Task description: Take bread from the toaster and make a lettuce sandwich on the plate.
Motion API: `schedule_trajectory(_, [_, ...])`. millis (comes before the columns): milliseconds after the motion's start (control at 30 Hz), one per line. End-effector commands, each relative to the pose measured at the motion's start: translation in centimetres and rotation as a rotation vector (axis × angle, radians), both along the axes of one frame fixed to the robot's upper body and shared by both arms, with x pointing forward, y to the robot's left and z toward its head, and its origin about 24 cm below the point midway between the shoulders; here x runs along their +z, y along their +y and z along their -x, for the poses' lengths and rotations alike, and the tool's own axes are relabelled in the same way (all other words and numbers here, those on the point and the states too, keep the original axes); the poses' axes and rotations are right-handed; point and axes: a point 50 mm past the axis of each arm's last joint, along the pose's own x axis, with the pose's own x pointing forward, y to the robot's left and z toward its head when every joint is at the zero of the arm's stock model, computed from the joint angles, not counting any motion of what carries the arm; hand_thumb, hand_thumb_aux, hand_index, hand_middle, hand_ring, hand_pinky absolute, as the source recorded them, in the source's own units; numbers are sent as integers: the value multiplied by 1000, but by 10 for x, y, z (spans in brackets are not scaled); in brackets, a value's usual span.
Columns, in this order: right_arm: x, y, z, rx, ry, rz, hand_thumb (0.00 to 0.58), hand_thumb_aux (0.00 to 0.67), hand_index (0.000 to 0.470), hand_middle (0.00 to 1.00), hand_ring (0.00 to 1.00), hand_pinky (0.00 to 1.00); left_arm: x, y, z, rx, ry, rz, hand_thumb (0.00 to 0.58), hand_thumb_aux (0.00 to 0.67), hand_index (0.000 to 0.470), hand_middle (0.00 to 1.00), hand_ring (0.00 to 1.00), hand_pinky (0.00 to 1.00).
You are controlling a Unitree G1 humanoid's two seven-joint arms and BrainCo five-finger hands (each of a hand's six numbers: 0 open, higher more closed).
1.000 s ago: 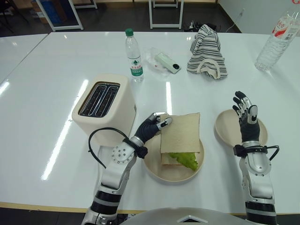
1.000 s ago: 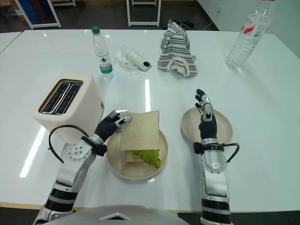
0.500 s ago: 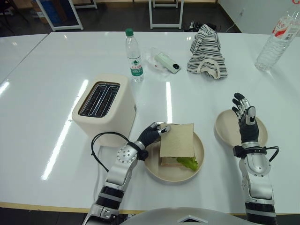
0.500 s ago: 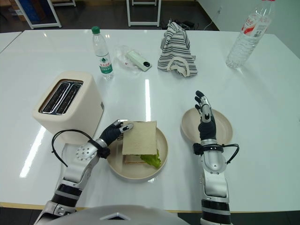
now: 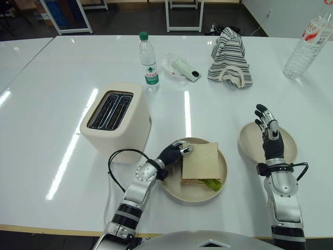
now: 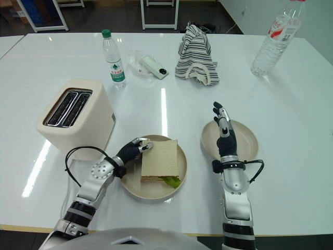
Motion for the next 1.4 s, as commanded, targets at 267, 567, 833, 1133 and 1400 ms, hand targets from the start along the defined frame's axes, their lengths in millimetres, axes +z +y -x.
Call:
schedule_trajectory(267, [5,52,43,326,-321,819,0,0,0,0,0,0,-6,13,-1,24,26,-60,580,670,470,1000,1000,1000])
schedule_trajectory(567, [-37,63,64,507,-303,1181,0,0,0,0,0,0,-8,13,-3,25,33,-77,580,670,470,1000,1000,1000])
schedule_trajectory(833, [-93,53,83,747,83,1317,0,0,0,0,0,0,-8,14,-2,16,32,-87,580,670,470,1000,1000,1000])
schedule_trajectory(1133, [-102,58,98,863,222,1307,0,0,0,0,0,0,22,16,-8,127,-350,-322,0,0,0,0,0,0])
schedule_trajectory(1400, [-108,55,97,864,266,1326,0,0,0,0,0,0,92,28,0,379,-1059,-690,0,0,0,0,0,0])
